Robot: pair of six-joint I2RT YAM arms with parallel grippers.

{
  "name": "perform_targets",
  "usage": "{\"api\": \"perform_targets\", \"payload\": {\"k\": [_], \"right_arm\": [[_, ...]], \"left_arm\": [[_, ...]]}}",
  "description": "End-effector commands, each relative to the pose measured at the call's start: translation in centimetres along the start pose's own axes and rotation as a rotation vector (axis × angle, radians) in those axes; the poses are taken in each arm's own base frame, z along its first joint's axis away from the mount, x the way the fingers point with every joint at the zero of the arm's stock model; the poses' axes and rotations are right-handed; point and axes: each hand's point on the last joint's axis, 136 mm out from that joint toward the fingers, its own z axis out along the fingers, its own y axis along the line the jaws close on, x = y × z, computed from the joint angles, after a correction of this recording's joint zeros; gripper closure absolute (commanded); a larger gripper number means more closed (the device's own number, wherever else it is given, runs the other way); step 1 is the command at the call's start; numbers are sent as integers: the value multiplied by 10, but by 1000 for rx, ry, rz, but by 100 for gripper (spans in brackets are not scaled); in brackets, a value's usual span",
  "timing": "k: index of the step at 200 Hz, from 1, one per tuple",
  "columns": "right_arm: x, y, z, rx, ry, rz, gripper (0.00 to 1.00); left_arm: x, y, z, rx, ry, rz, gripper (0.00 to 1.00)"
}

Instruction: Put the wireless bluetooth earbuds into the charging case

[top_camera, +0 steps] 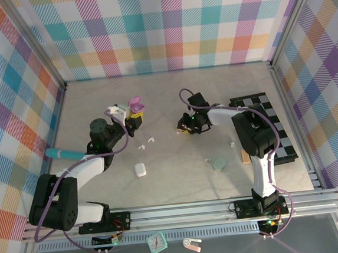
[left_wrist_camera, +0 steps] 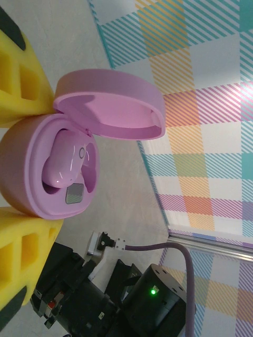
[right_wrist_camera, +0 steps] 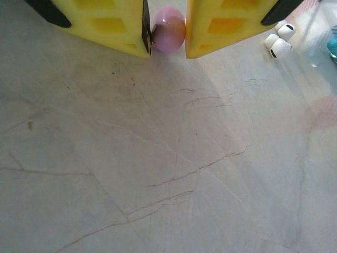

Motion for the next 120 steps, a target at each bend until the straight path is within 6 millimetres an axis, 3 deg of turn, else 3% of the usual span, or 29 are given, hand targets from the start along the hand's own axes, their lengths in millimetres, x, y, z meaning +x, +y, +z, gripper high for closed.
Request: {"api": "perform_targets", "payload": {"k": [1, 70, 120], "right_arm": [[4, -7, 7, 27, 43, -3, 74], [6, -11, 3, 64, 61, -40, 79], [-3, 2, -25, 79, -8, -101, 80]], "left_arm": [[-23, 0, -5, 9, -69, 39, 68], [-23, -1, -4, 16, -64, 52, 68], [-14, -12, 1, 52, -42, 65, 68]]}}
